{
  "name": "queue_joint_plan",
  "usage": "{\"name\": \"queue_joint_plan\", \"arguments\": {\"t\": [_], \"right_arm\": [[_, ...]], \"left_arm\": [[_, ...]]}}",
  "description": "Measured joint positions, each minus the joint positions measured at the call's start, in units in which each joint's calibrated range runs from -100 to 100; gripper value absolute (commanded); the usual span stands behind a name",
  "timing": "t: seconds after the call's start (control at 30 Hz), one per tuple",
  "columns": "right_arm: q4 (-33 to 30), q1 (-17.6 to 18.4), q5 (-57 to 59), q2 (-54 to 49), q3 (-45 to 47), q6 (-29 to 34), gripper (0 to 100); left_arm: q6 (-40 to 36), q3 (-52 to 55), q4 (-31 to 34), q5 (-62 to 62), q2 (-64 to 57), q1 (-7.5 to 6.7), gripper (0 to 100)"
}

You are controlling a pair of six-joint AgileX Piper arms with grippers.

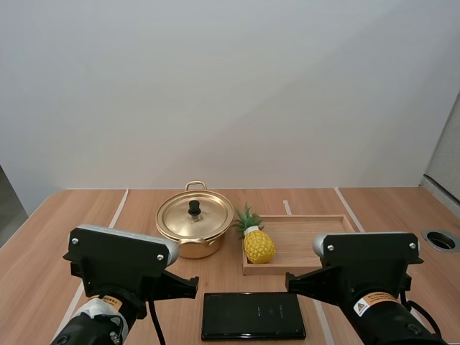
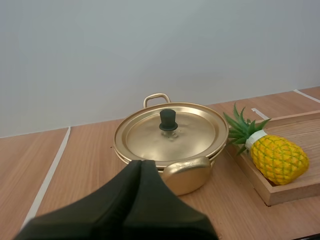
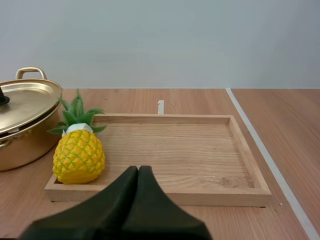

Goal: Open the pot, put the grape inside, and close it

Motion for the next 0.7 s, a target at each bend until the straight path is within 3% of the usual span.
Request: {"name": "queue_joint_plan", "arguments": {"t": [0.7], "right_arm": [[0.0,1.3,-0.2,0.0,0.0,0.0,0]], "left_arm": [[0.0,0.0,0.0,0.0,0.0,0.0,0]]}}
